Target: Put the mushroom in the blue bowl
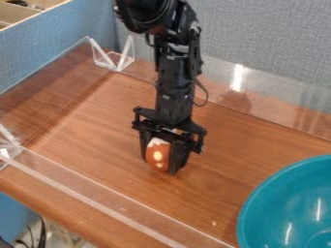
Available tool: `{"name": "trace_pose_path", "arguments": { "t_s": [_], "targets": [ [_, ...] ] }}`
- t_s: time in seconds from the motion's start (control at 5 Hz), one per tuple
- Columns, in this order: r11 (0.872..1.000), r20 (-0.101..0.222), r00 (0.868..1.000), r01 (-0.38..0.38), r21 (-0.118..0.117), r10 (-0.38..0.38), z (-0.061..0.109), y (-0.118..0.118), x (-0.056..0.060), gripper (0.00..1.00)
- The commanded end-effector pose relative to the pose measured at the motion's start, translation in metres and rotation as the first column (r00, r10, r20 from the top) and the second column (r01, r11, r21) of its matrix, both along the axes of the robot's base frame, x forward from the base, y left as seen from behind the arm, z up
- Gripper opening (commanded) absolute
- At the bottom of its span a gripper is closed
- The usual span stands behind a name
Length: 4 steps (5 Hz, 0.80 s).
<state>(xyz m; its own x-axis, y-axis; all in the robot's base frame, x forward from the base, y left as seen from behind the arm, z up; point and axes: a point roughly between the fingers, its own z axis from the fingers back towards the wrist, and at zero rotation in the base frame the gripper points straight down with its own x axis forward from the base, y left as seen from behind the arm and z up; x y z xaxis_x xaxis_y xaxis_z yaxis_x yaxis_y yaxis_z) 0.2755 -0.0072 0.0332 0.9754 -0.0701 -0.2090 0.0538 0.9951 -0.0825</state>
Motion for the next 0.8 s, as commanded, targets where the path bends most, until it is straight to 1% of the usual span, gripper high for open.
{"name": "trace_pose_path", "arguments": {
  "t_s": [0.0,0.4,0.6],
  "targets": [
    [1.000,0.086,0.996,0.002,-0.007,-0.002,0.024,0.004,0.007,0.00],
    [1.000,0.098,0.995,0.003,-0.022,-0.001,0.031,0.005,0.006,0.00],
    [1.000,0.101,0.995,0.002,-0.024,0.001,0.034,0.005,0.005,0.00]
  ]
}}
